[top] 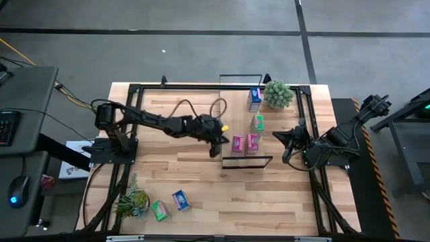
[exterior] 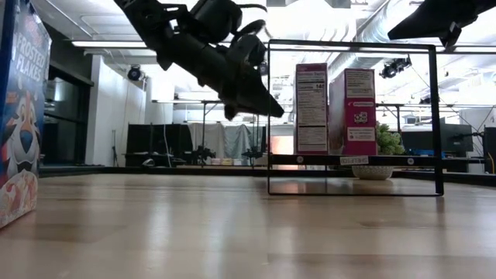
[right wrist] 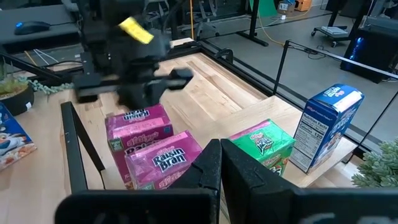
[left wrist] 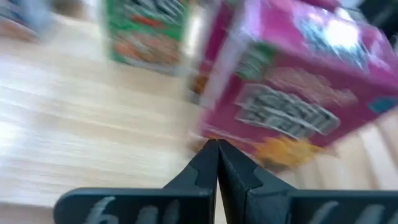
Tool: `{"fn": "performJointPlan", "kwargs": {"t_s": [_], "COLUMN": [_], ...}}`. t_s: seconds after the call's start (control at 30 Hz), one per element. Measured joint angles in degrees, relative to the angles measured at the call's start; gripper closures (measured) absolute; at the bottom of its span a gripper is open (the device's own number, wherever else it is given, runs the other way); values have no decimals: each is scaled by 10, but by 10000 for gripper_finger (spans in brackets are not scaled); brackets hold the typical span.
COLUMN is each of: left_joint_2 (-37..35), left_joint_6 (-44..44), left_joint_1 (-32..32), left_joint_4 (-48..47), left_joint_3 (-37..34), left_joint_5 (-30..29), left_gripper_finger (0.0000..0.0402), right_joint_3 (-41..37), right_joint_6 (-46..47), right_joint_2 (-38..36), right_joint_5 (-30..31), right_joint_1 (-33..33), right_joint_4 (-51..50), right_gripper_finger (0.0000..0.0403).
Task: Stack cereal on shelf
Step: Put the blue cereal box on the shelf aligned with the other blue cereal box
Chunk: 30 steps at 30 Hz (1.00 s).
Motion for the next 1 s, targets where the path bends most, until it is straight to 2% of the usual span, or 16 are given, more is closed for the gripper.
{"fn": "performJointPlan", "kwargs": {"t_s": [0.17, 0.27, 0.4, 0.6, 0.7, 0.8, 1.0], "left_joint_2": [-60, -112, -186, -298, -339, -373, -408], "left_joint_6": [35, 52, 56, 57, 59, 60, 66], "left_joint_1": [27, 44, 59, 51, 39, 34, 34], "left_joint_4": [-29, -14, 79, 271, 356, 384, 387], "left_joint_3": [-11, -34, -112, -288, -361, -397, -400], "left_joint_5": [-33, -47, -52, -51, -50, -51, -57], "left_gripper_finger": [402, 402, 401, 401, 401, 402, 402], "right_joint_3": [0, 0, 0, 0, 0, 0, 0], "right_joint_6": [0, 0, 0, -2, -16, -29, -35], "right_joint_2": [0, 0, 0, 1, 1, 1, 1], "right_joint_5": [-1, -2, -5, -13, 4, 32, 92], "right_joint_1": [0, 0, 0, 0, 0, 0, 0], "right_joint_4": [3, 3, 3, 0, -1, -1, 0], "right_gripper_finger": [403, 403, 403, 403, 403, 403, 403]}}
